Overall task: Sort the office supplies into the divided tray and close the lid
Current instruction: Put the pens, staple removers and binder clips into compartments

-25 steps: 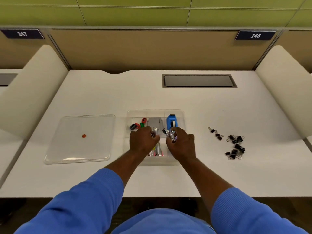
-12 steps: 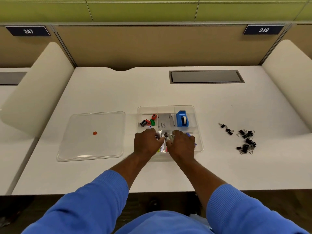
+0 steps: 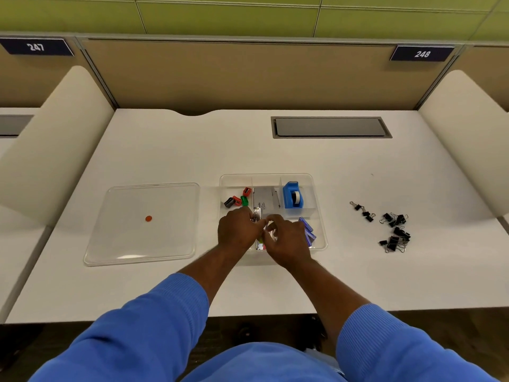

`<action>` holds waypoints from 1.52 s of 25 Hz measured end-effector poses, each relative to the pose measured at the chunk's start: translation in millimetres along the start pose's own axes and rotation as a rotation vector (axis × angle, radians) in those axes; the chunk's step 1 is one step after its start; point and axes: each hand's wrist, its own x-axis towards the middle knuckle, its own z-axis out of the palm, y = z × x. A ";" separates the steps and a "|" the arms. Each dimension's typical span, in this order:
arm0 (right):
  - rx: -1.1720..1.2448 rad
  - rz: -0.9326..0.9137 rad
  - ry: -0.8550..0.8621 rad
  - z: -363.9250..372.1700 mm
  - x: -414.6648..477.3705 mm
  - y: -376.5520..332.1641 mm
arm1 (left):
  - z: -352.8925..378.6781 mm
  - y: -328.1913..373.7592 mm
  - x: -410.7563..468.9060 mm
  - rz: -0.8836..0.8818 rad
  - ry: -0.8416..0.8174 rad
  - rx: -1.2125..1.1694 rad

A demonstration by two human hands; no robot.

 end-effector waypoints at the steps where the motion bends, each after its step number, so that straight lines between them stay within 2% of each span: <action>1: 0.028 0.016 -0.014 -0.5 0.9 -1.0 | 0.4 1.4 0.9 -0.021 -0.022 -0.029; 5: 0.059 0.129 -0.075 2.6 6.8 -4.2 | 4.5 3.0 2.3 -0.040 -0.083 -0.086; 9: 0.000 0.190 -0.030 8.6 7.7 0.9 | 4.3 -8.8 2.0 0.115 0.010 0.024; 12: -0.088 0.175 -0.023 8.9 9.8 3.0 | 7.0 -24.5 0.9 0.238 -0.079 0.167; 15: -0.162 0.127 -0.025 11.6 12.0 2.9 | 12.8 -36.9 -0.7 0.280 -0.210 0.329; 21: -0.397 -0.031 -0.109 9.3 16.6 4.6 | 15.5 -45.6 0.9 0.339 -0.225 0.438; 26: -0.156 -0.053 0.036 0.7 9.1 10.9 | 16.3 -40.0 4.6 0.383 -0.199 0.419; 33: -0.288 -0.038 -0.002 -38.1 7.6 55.4 | 33.0 -2.4 16.4 0.478 -0.194 0.379; 38: -0.264 -0.036 0.031 -71.4 8.9 104.0 | 62.1 42.7 29.1 0.539 -0.213 0.423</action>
